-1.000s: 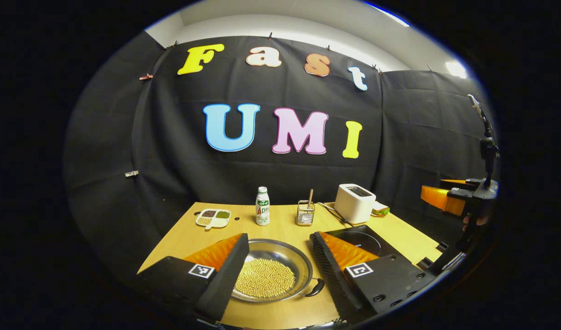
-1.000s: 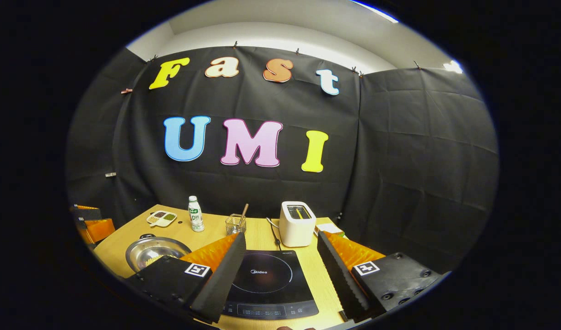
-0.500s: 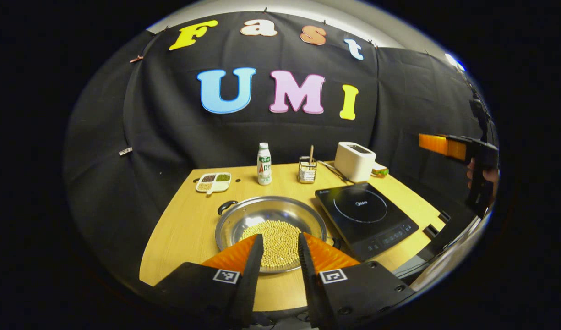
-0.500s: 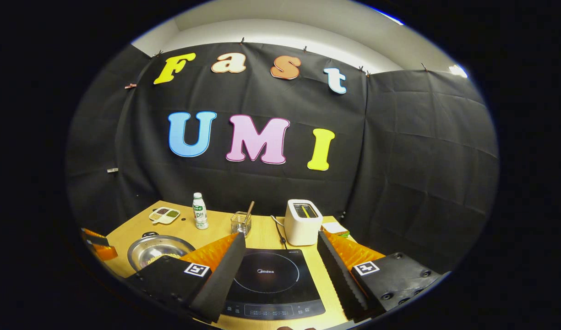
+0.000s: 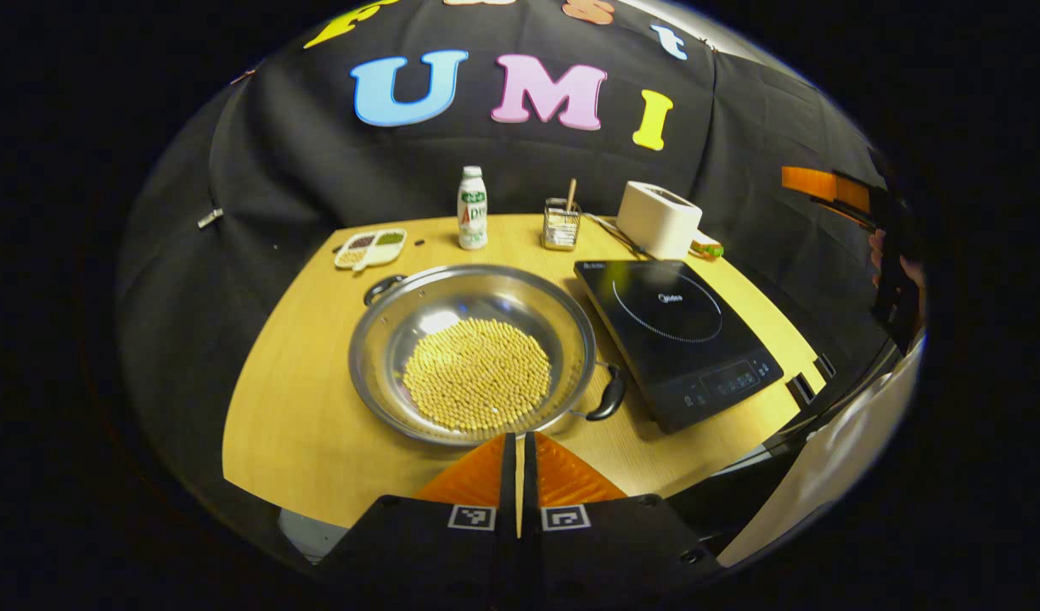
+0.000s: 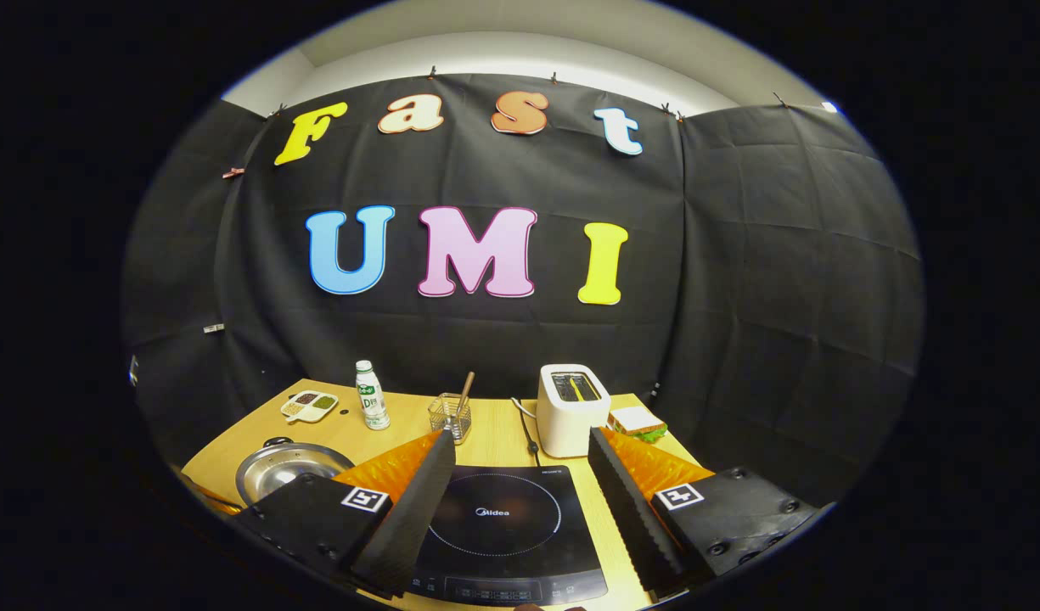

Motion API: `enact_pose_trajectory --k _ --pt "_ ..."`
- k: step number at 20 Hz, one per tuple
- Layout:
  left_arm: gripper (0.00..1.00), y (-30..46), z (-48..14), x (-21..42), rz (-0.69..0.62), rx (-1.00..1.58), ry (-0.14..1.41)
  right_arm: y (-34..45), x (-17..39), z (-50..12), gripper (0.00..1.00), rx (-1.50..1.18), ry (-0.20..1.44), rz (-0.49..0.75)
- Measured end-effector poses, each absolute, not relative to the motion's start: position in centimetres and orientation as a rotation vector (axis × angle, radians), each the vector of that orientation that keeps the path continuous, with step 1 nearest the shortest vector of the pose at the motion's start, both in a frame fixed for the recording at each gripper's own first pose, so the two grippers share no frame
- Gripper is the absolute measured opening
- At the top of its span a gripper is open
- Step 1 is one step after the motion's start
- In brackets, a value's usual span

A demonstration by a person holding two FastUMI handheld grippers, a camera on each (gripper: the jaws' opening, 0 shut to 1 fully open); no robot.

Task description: First push the handle of the pot to place it horizontally, then grasp the pot with both hands and set it on the induction cooktop.

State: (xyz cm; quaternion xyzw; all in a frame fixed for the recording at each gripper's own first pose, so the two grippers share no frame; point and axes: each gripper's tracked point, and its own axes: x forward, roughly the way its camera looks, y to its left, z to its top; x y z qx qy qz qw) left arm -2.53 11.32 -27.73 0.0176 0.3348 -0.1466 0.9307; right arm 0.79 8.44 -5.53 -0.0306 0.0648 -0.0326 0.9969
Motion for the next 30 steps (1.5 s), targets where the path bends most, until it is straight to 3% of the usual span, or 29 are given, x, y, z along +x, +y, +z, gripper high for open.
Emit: enact_pose_trajectory --k 11,30 --pt "0.05 6.6 -33.0 -0.8 -0.38 0.179 0.864 2.1 1.3 -7.0 0.98 0.0 0.179 -0.125" --pt "0.05 1.4 -34.2 3.9 -0.407 0.243 0.93 -0.9 1.7 -7.6 0.98 0.027 0.181 -0.145"
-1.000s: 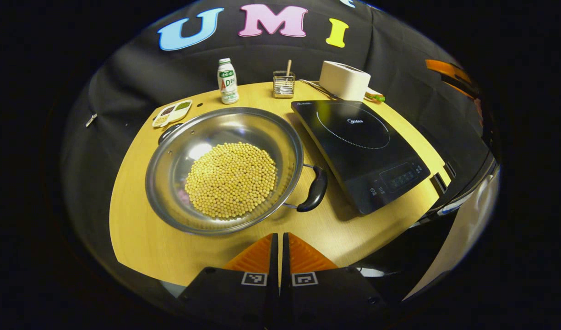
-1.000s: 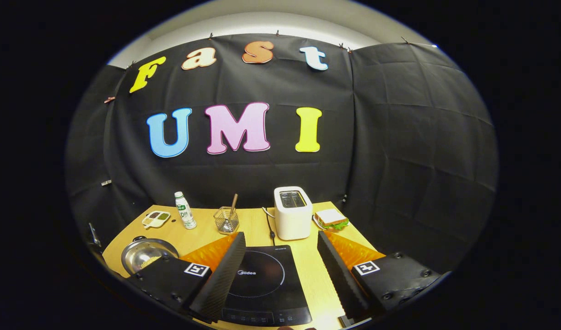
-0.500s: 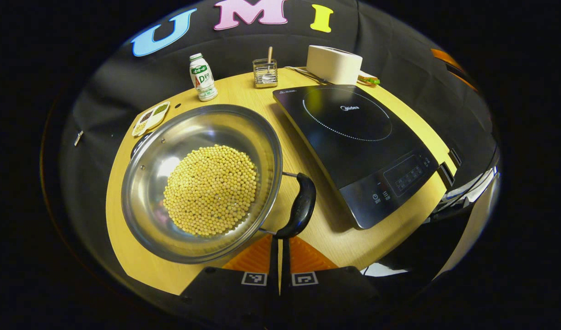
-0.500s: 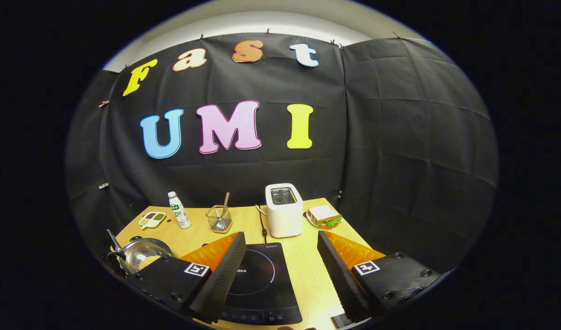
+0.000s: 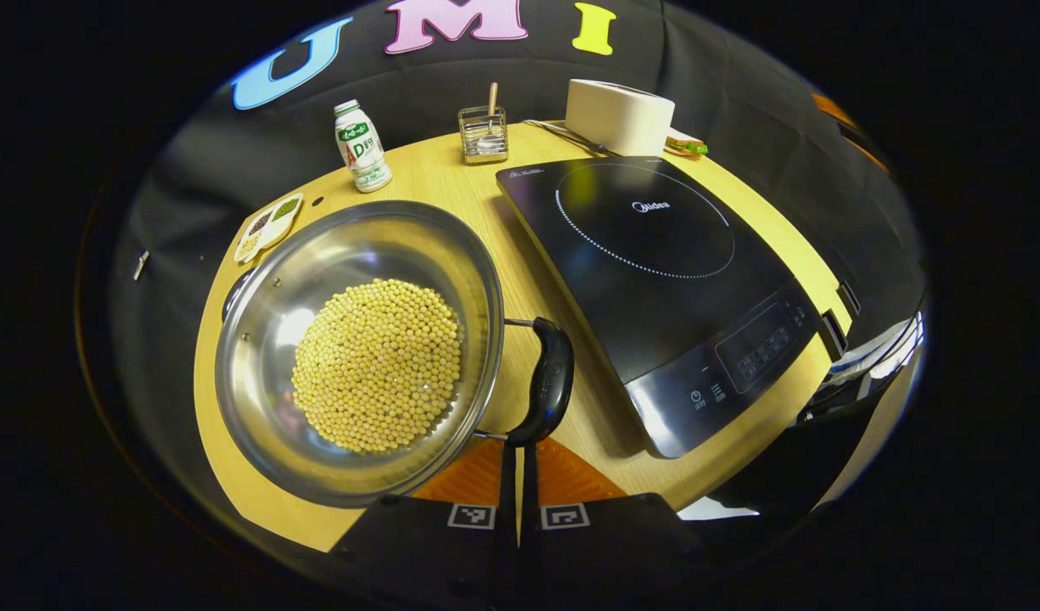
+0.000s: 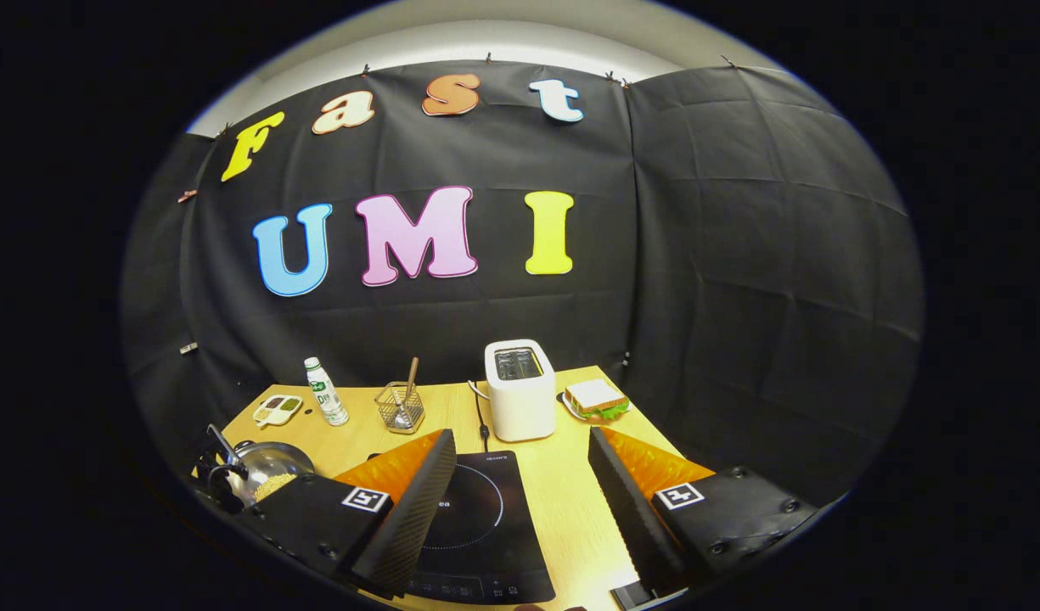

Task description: First push the handle of the pot to place it horizontally, then grasp the pot with both hands and set it on the induction cooktop.

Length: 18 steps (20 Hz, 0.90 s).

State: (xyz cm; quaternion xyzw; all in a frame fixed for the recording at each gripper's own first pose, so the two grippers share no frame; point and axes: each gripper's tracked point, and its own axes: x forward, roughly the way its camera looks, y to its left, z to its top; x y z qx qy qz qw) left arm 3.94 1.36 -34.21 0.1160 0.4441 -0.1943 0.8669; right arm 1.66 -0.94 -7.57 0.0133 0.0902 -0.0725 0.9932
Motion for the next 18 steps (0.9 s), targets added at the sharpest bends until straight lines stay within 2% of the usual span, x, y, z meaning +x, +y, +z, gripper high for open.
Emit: enact_pose_trajectory --k 18 --pt "0.05 -2.7 -33.6 10.1 -0.4 0.165 0.916 -2.7 1.7 -8.2 0.98 0.021 0.196 -0.182"
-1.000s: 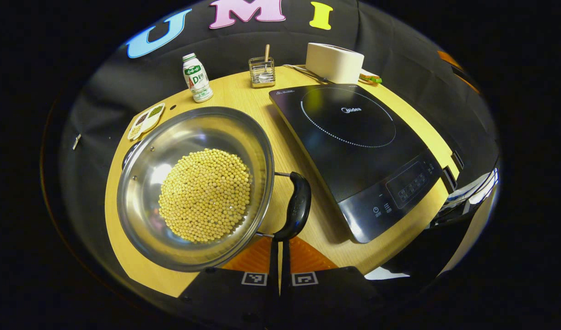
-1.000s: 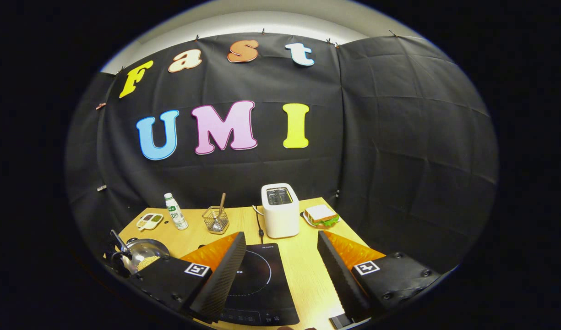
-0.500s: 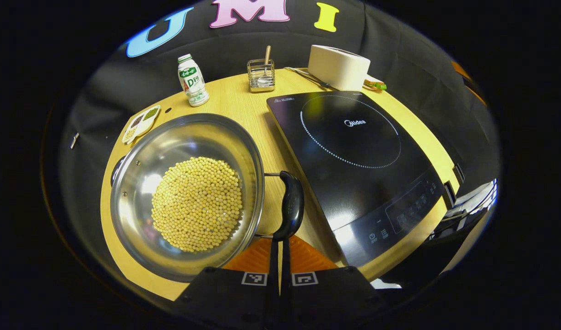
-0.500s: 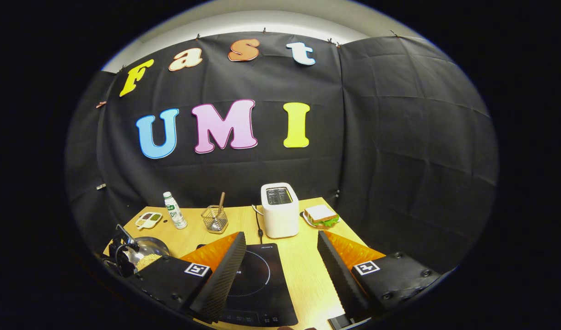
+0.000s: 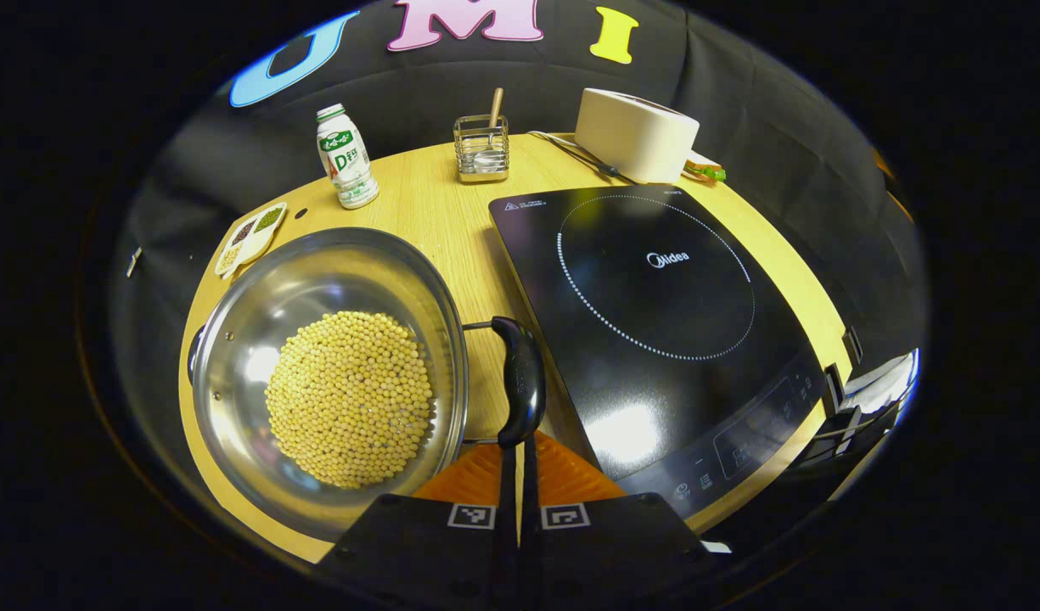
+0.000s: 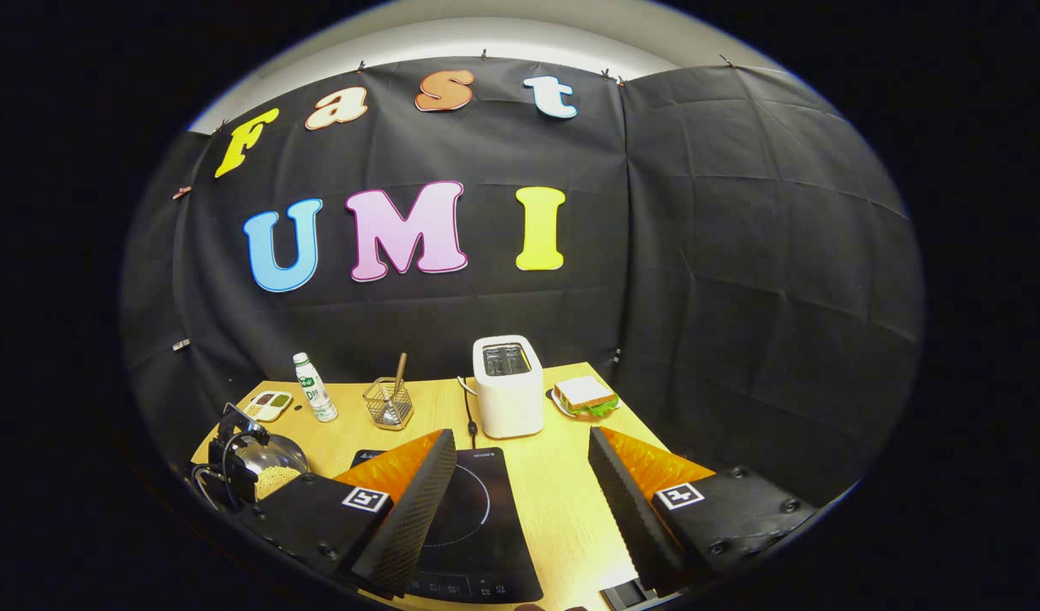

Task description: First push the handle of the pot to place it horizontally, then grasp the pot with both hands and set it on the induction cooktop.

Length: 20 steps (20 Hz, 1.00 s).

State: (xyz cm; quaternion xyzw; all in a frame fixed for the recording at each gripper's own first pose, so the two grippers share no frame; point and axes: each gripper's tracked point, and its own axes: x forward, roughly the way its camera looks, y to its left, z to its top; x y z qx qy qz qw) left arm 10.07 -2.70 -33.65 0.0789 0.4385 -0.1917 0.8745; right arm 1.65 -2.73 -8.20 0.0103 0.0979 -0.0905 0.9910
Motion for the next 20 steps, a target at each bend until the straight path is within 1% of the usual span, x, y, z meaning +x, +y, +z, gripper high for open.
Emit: enact_pose_trajectory --k 3,4,5,12,16,17,18,20 --pt "0.05 -3.0 -33.5 11.1 -0.402 0.152 0.912 -3.0 1.6 -8.3 0.98 0.019 0.2 -0.188" --pt "0.03 -3.1 -33.4 11.4 -0.402 0.15 0.909 -3.0 1.6 -8.4 0.98 0.017 0.203 -0.188" --pt "0.05 -3.1 -33.3 11.8 -0.402 0.147 0.906 -3.0 1.6 -8.4 0.98 0.015 0.204 -0.189" --pt "0.05 -3.6 -32.8 13.8 -0.409 0.141 0.888 -3.4 1.4 -8.5 0.98 0.008 0.211 -0.2" --pt "0.05 -3.5 -32.7 13.9 -0.409 0.149 0.876 -3.5 1.2 -8.5 0.98 0.007 0.212 -0.207" --pt "0.03 -3.4 -32.5 13.8 -0.409 0.147 0.869 -3.4 1.2 -8.5 0.98 0.006 0.212 -0.205" --pt "0.05 -3.4 -32.3 13.7 -0.409 0.142 0.861 -3.3 1.1 -8.5 0.98 0.005 0.211 -0.203" --pt "0.05 -3.5 -31.6 13.0 -0.414 0.124 0.842 -2.8 1.0 -8.5 0.98 0.001 0.212 -0.196"
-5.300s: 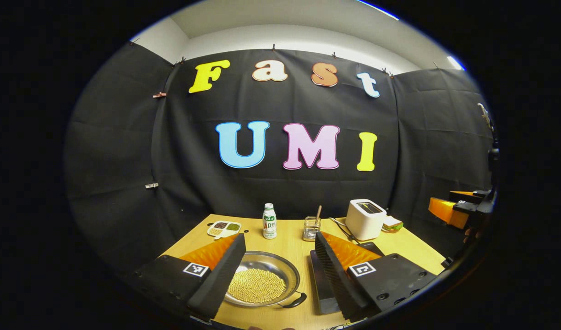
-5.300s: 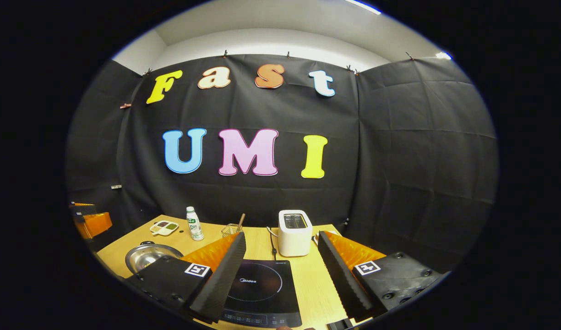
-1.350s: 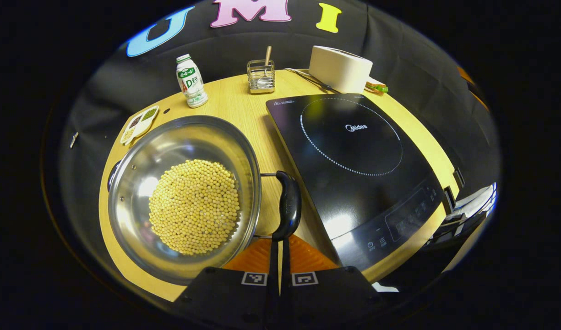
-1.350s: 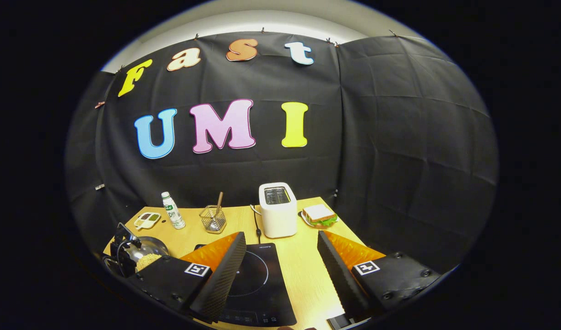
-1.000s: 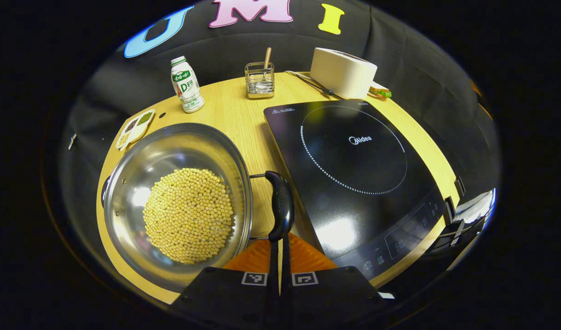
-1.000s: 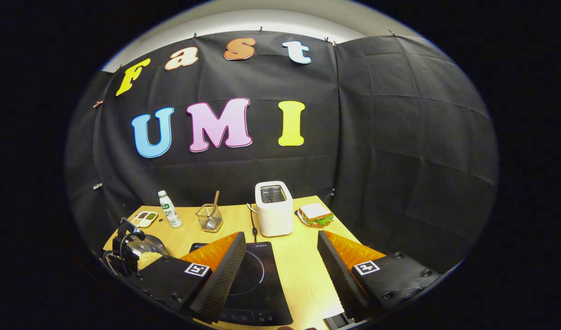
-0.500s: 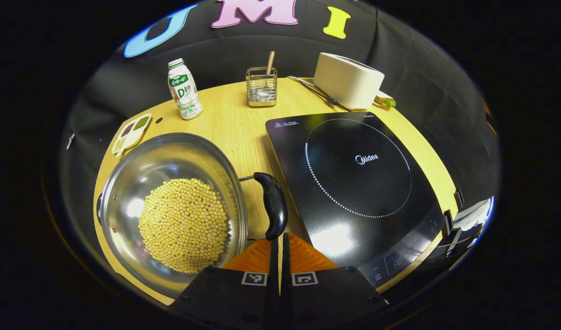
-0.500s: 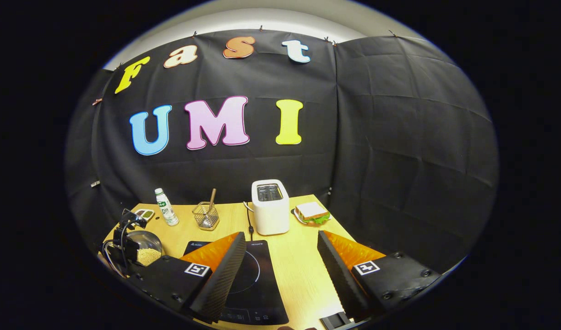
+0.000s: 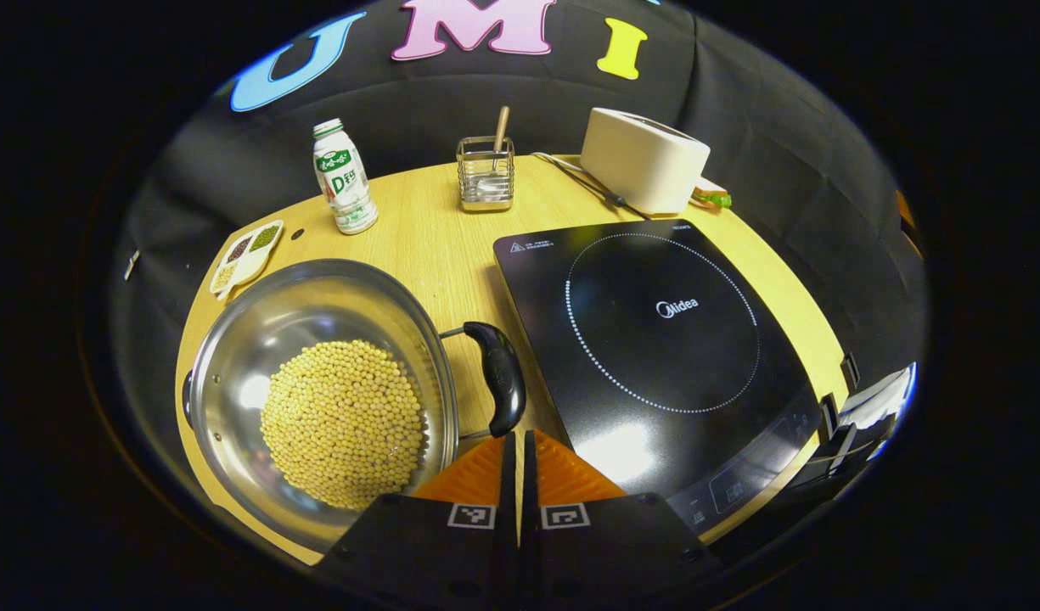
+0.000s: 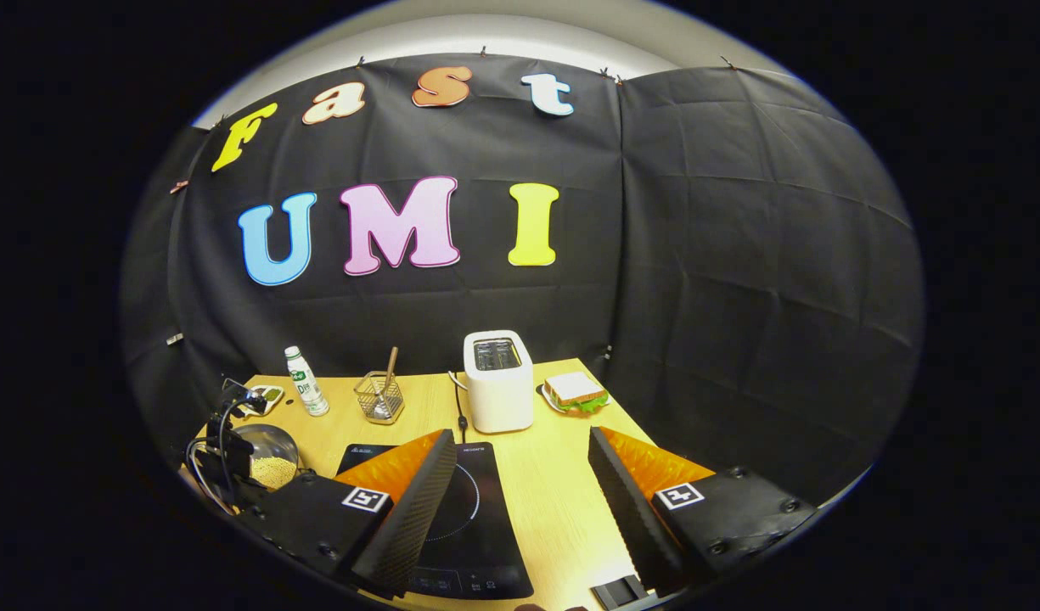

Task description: First push the handle of the pot to place it horizontally, then grasp the pot with both hands and set it on the induction cooktop.

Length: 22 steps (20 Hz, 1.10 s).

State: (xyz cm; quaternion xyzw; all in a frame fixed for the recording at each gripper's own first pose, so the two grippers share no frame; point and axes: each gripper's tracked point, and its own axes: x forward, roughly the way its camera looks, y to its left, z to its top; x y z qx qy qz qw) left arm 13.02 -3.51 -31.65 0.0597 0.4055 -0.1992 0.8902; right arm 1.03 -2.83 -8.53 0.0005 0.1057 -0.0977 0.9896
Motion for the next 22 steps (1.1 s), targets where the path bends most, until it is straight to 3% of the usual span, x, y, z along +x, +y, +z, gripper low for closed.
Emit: enact_pose_trajectory --k 9,15,21,22 --pt "0.06 -2.3 -28.1 8.9 -0.415 0.029 0.709 0.5 0.6 -8.4 0.98 -0.032 0.21 -0.13" --pt "0.06 1.9 -25.0 7.0 -0.345 -0.031 0.569 3.9 0.3 -9.1 0.98 -0.028 0.237 -0.06" --pt "0.22 8.9 -24.0 5.0 -0.236 -0.142 0.514 10.1 0.8 -12.2 0.98 -0.032 0.323 0.048" --pt "0.32 10.2 -24.0 4.7 -0.22 -0.157 0.506 11.4 0.8 -12.9 0.98 -0.026 0.346 0.073"
